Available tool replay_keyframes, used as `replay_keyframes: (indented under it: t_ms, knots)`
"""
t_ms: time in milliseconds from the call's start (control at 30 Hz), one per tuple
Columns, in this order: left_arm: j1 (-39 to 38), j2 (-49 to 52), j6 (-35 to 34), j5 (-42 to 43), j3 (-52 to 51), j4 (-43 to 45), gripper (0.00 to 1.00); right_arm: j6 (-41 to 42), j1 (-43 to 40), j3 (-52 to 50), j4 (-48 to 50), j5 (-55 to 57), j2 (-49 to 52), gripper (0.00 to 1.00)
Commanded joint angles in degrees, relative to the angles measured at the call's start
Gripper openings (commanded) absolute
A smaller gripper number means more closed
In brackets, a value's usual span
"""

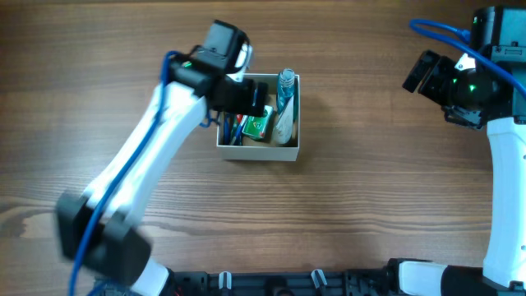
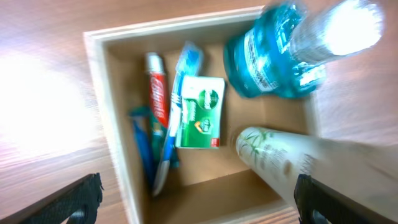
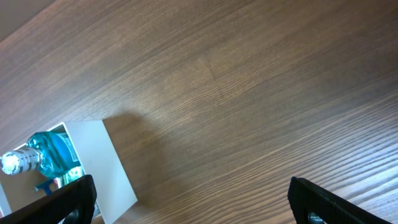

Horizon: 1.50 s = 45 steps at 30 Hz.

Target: Pack container

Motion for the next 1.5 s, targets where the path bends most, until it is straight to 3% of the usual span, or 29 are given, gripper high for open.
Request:
replay_keyframes:
  t_ms: [0, 300, 1133, 1233, 1467]
  knots:
    - [3.39, -13.92, -5.03, -13.4, 0.98, -2.34, 1.0, 0.74, -0.13, 0.48, 0.17, -0.46, 0.61, 1.0]
    - [11.85, -27.89, -6.1, -19.8, 0.98, -8.24, 1.0, 0.76, -0.13, 0.48, 0.17, -0.46, 0.61, 1.0]
    - [13.44, -28.68, -6.1, -19.87, 0.98, -10.43, 1.0, 0.39, -0.11, 0.39, 0.04, 0.35, -1.16, 1.0]
    - [13.44, -28.68, -6.12, -19.87, 0.98, -10.43, 1.0, -1.9, -0.11, 0.02, 1.36, 5.18, -5.2, 1.0]
    - [13.44, -28.68, -6.12, -19.87, 0.98, -10.43, 1.0, -23.21, -0.11, -12.31, 21.2, -8.61, -19.89, 1.0]
